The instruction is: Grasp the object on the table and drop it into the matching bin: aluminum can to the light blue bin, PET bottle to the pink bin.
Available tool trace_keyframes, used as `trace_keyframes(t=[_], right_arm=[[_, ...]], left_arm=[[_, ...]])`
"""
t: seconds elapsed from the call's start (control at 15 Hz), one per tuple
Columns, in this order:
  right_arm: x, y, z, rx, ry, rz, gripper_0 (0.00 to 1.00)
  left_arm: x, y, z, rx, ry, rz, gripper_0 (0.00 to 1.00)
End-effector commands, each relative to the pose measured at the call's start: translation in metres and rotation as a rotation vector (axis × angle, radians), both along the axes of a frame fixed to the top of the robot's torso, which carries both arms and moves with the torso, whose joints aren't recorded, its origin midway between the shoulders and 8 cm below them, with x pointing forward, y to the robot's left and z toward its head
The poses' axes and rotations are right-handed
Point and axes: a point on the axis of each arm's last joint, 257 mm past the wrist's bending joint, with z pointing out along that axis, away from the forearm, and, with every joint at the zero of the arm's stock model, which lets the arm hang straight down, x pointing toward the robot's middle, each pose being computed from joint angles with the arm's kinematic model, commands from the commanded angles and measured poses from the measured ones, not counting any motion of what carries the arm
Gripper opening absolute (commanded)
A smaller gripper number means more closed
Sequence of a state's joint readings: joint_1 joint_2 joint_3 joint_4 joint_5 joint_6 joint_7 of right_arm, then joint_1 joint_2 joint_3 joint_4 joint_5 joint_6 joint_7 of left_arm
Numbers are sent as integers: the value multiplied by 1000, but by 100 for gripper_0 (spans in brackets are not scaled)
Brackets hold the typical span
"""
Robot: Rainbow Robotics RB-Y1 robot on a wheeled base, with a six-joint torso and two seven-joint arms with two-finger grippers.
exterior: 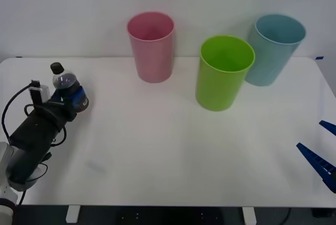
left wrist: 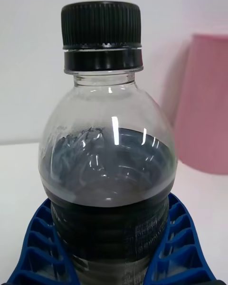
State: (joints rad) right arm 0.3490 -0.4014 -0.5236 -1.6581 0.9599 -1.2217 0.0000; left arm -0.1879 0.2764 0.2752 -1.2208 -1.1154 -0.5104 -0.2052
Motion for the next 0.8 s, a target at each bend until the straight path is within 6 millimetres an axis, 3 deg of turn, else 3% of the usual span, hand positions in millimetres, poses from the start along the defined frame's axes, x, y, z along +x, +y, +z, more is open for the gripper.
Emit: trace_keyframes(t=[0.07, 0.53, 0.8], right_arm=[[0, 0, 0, 0, 0, 0, 100], [0, 0, 0, 0, 0, 0, 100], [0, 0, 0, 0, 0, 0, 100]], left_arm=[[-1, -9, 29, -49, -41, -25, 0], [-6, -42, 112, -198, -131, -126, 0], [4, -63, 152, -271, -156, -182, 0]])
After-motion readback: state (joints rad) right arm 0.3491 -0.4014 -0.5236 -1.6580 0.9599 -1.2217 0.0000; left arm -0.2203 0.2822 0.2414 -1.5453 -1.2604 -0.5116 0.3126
